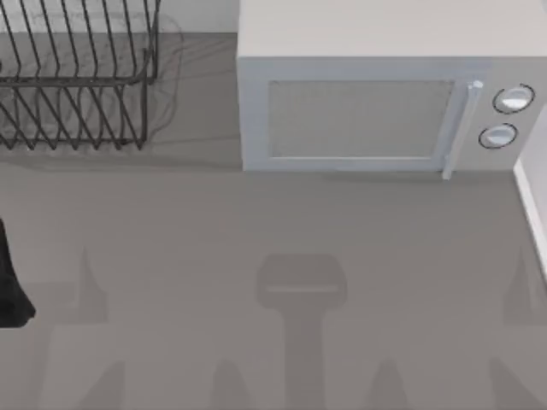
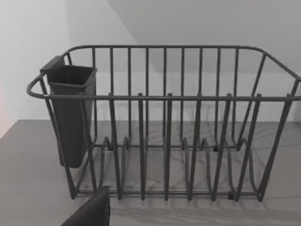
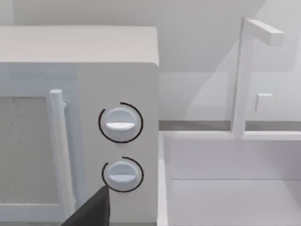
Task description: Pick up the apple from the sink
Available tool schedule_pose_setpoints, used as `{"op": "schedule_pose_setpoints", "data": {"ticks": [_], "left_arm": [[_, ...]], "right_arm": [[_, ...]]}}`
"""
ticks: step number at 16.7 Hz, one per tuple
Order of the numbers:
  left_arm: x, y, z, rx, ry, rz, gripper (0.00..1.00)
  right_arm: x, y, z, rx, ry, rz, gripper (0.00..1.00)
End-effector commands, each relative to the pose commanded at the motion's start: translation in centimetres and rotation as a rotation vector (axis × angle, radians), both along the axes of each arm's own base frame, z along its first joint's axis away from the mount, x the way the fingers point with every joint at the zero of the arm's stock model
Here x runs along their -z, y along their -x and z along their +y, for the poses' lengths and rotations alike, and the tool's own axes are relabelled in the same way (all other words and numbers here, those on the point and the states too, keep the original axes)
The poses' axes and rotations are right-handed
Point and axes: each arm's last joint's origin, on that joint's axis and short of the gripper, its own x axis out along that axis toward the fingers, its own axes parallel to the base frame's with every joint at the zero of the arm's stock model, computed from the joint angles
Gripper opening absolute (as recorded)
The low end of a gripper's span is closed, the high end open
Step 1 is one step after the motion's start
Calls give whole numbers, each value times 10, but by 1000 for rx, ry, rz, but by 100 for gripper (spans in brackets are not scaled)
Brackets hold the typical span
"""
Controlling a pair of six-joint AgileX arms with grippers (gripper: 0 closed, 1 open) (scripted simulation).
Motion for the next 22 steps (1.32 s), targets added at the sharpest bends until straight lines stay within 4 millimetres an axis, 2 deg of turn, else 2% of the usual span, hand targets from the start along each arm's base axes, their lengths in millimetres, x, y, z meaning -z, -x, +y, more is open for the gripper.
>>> {"op": "schedule_pose_setpoints", "data": {"ticks": [8, 11, 14, 18, 22], "left_arm": [[0, 0, 0, 0, 0, 0, 100], [0, 0, 0, 0, 0, 0, 100], [0, 0, 0, 0, 0, 0, 100], [0, 0, 0, 0, 0, 0, 100], [0, 0, 0, 0, 0, 0, 100]], "right_arm": [[-2, 0, 0, 2, 2, 7, 100], [-17, -2, -2, 17, 16, 74, 100], [-43, -11, -5, 41, 39, 215, 100], [-80, -48, -14, 73, 68, 492, 100], [-96, -112, -32, 86, 78, 822, 100]]}}
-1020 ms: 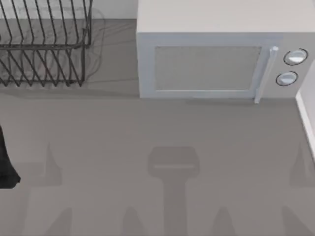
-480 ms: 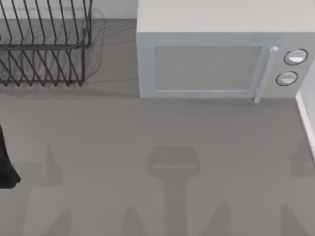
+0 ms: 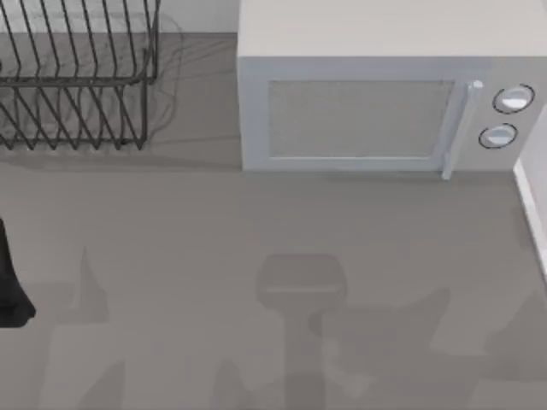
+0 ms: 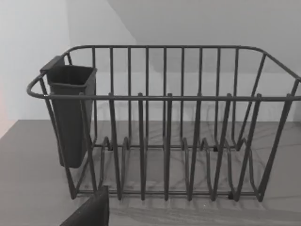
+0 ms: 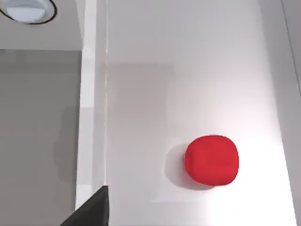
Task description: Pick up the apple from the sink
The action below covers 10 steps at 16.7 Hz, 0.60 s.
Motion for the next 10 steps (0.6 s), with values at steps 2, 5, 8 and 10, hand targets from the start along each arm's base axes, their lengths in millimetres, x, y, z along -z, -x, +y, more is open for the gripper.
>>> {"op": "schedule_pose_setpoints", "data": {"ticks": [2, 5, 8, 10], "left_arm": [[0, 0, 0, 0, 0, 0, 100], [0, 0, 0, 0, 0, 0, 100], [0, 0, 0, 0, 0, 0, 100], [0, 0, 0, 0, 0, 0, 100]], "right_arm": [[5, -37, -13, 7, -11, 166, 100], [28, -88, -34, 11, -40, 396, 100], [60, -127, -53, 9, -77, 581, 100], [79, -143, -63, 7, -98, 669, 100]]}}
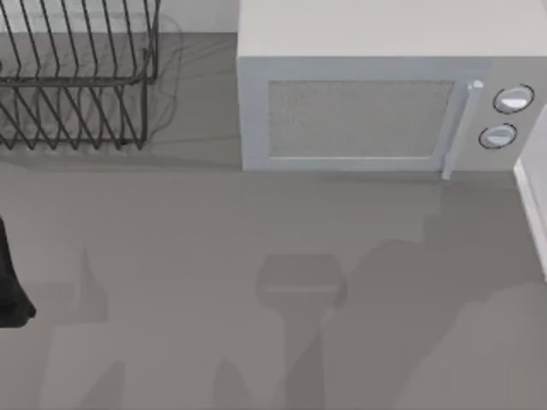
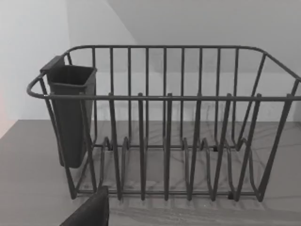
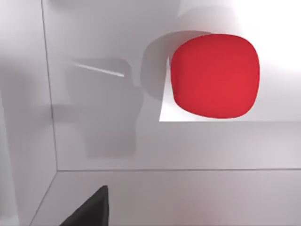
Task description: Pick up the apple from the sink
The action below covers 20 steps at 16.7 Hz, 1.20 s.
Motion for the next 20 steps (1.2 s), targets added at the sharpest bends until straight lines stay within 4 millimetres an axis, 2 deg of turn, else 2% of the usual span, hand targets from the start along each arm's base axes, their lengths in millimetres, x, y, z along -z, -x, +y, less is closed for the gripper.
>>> {"op": "schedule_pose_setpoints", "data": {"ticks": [3, 11, 14, 20], "left_arm": [[0, 0, 0, 0, 0, 0, 100], [0, 0, 0, 0, 0, 0, 100], [0, 0, 0, 0, 0, 0, 100], [0, 0, 0, 0, 0, 0, 100]], "right_arm": [[17, -12, -8, 0, -19, 70, 100], [24, -14, -8, -4, -22, 79, 100], [57, -19, -9, -3, -23, 84, 100], [149, -19, -11, 0, -18, 64, 100]]}}
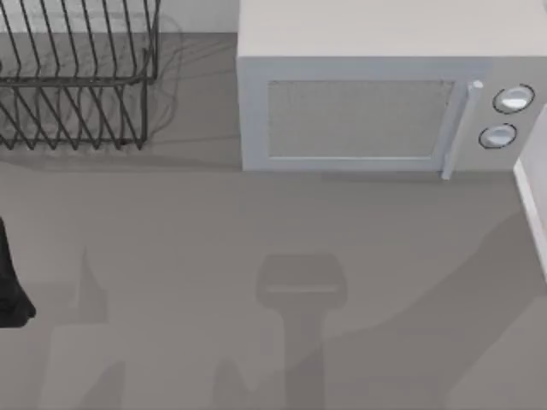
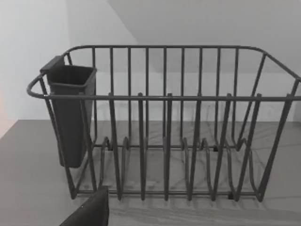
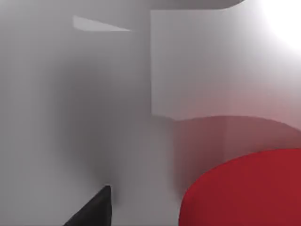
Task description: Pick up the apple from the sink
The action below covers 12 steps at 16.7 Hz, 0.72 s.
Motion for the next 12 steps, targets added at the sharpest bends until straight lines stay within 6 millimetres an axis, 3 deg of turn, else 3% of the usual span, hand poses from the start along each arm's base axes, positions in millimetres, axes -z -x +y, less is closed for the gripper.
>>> {"op": "schedule_pose_setpoints", "data": {"ticks": [3, 7, 12], "left_arm": [[0, 0, 0, 0, 0, 0, 100], [0, 0, 0, 0, 0, 0, 100], [0, 0, 0, 0, 0, 0, 100]], "right_arm": [[21, 5, 1, 1, -4, 13, 100], [22, 5, 1, 1, -4, 14, 100], [22, 5, 1, 1, -4, 14, 62]]}}
